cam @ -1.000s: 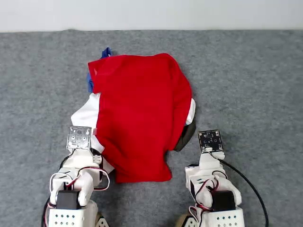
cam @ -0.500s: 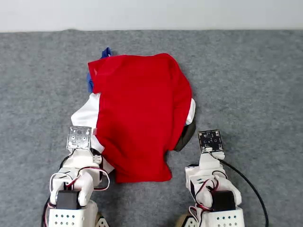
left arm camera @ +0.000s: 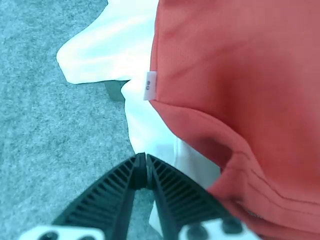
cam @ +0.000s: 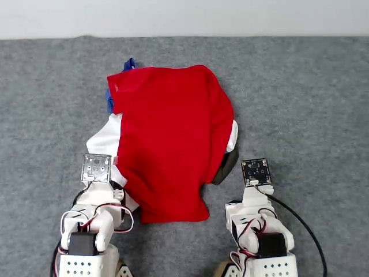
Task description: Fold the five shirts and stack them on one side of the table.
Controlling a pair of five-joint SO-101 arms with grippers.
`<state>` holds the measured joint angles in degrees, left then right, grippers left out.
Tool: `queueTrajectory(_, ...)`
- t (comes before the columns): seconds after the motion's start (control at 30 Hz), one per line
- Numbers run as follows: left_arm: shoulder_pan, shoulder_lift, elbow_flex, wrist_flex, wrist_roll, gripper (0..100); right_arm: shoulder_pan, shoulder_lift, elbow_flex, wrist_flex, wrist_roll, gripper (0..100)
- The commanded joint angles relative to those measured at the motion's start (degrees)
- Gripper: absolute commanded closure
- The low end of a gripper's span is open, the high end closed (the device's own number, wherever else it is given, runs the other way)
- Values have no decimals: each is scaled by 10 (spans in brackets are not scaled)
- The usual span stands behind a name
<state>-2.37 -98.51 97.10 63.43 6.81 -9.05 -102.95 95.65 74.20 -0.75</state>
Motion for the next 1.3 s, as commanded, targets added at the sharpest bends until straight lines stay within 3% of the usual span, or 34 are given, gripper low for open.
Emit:
queueTrajectory(0.0, 0, -8, -13, -9, -4, 995, 5, -6, 8, 4, 6, 990)
queueTrajectory(0.2, 1, -4, -85, 6, -16, 995, 5, -6, 8, 4, 6, 990)
queueTrajectory(0.63, 119, 30, -204, 62, -16, 995, 5, -6, 8, 4, 6, 990)
queueTrajectory(1.07, 114, 485, -617, 188, -19, 994, 5, -6, 8, 4, 6, 990)
queueTrajectory(1.13, 114, 545, -674, 191, -54, 994, 5, -6, 8, 4, 6, 990)
queueTrajectory(1.27, 114, 645, -762, 168, -194, 994, 5, -6, 8, 4, 6, 990)
